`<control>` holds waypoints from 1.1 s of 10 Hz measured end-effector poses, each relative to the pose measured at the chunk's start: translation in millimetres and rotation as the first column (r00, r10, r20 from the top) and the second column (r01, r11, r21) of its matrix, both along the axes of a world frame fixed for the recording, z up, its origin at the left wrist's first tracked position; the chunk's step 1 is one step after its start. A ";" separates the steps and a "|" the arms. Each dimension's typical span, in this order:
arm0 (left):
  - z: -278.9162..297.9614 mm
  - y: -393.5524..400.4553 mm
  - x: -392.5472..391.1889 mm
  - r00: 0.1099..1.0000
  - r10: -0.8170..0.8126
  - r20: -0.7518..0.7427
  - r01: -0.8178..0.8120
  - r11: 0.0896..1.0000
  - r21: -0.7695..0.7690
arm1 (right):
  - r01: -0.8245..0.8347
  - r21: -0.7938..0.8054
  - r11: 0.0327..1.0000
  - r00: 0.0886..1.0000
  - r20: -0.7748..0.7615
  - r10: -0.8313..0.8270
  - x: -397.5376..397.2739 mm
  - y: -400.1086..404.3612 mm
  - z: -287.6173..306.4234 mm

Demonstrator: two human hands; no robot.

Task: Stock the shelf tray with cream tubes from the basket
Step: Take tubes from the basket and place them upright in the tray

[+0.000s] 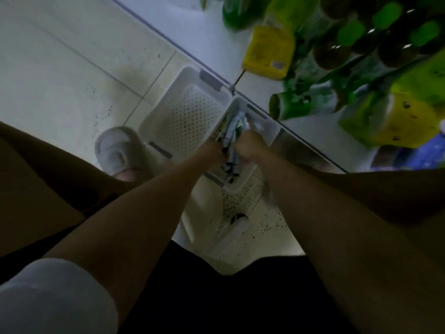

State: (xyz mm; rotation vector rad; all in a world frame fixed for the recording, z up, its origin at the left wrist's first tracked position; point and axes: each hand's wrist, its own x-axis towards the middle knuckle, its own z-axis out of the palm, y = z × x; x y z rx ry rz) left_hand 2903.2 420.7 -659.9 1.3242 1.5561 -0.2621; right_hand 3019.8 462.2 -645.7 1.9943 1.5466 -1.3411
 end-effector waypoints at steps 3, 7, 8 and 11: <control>-74.3 -21.2 41.2 0.935 0.172 -0.309 -0.123 0.977 0.173 | 0.190 0.071 0.979 0.981 -0.048 -0.187 -11.0 -6.7 -92.1; -66.5 -3.4 24.5 0.935 0.040 -0.353 0.051 0.968 0.246 | 0.305 0.023 0.952 0.920 -0.267 -0.288 22.3 -15.6 -48.8; -56.1 0.6 22.9 0.960 0.073 -0.271 -0.003 0.968 0.252 | 0.334 0.006 0.943 0.895 -0.316 -0.315 27.7 -9.7 -28.3; 35.4 51.0 -3.8 0.951 0.253 0.179 -0.306 0.858 0.411 | 0.309 0.059 0.949 0.897 -0.349 -0.270 34.2 25.3 72.6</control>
